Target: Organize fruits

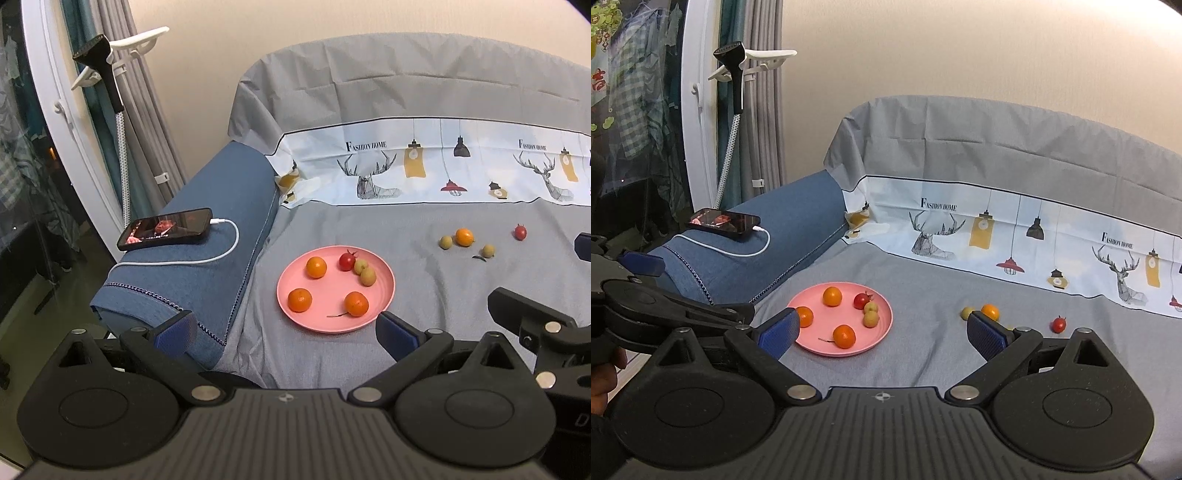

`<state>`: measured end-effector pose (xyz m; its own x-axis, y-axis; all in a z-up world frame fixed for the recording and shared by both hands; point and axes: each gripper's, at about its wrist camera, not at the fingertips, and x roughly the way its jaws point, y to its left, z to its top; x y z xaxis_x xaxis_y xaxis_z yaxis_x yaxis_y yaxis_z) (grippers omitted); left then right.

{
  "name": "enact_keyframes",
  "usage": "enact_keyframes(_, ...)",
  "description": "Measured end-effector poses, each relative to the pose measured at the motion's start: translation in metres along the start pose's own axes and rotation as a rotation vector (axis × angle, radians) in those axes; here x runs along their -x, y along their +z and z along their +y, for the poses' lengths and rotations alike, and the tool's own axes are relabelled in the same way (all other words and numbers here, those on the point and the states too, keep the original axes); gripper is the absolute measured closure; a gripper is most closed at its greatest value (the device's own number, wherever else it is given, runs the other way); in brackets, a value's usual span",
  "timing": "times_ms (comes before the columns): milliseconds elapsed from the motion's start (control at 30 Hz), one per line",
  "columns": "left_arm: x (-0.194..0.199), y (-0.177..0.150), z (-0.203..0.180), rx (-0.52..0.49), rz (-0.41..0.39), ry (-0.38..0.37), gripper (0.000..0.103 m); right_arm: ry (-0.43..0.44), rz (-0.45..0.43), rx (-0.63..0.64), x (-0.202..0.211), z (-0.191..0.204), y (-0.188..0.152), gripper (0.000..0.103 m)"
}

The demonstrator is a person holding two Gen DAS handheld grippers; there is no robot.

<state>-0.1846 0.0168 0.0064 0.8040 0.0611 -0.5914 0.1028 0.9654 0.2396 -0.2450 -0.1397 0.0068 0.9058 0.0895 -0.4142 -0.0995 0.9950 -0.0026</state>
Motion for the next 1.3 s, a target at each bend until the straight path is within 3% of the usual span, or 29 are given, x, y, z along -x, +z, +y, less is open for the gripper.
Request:
enact_keyframes(300, -0.026, 0.002, -0.008, -0.032, 0.063, -0.002, 0.000, 0.017, 0.051, -0.032, -0.023, -0.008, -0.005, 0.006)
enact_keyframes(533, -0.063, 0.005, -0.018, -0.046, 0.173, -0.033, 0.000, 0.021, 0.098, -0.095, -0.045, -0.026, -0.017, 0.006)
enact_keyframes(800, -0.118, 0.039, -0.054, -0.056, 0.244, -0.087, 0.000, -0.105, 0.131, -0.205, -0.084, -0.082, -0.033, 0.004)
enact_keyframes(900, -0.144, 0.056, -0.077, -0.063, 0.252, -0.137, 0.000, -0.175, 0.162, -0.248, -0.110, -0.109, -0.043, 0.004)
enact_keyframes(1033, -0.191, 0.080, -0.120, -0.081, 0.303, -0.279, 0.000, -0.257, 0.195, -0.283, -0.148, -0.145, -0.055, 0.004)
enact_keyframes(1300, -0.299, 0.106, -0.205, -0.147, 0.343, -0.386, 0.000, -0.319, 0.225, -0.205, -0.245, -0.194, -0.075, 0.003)
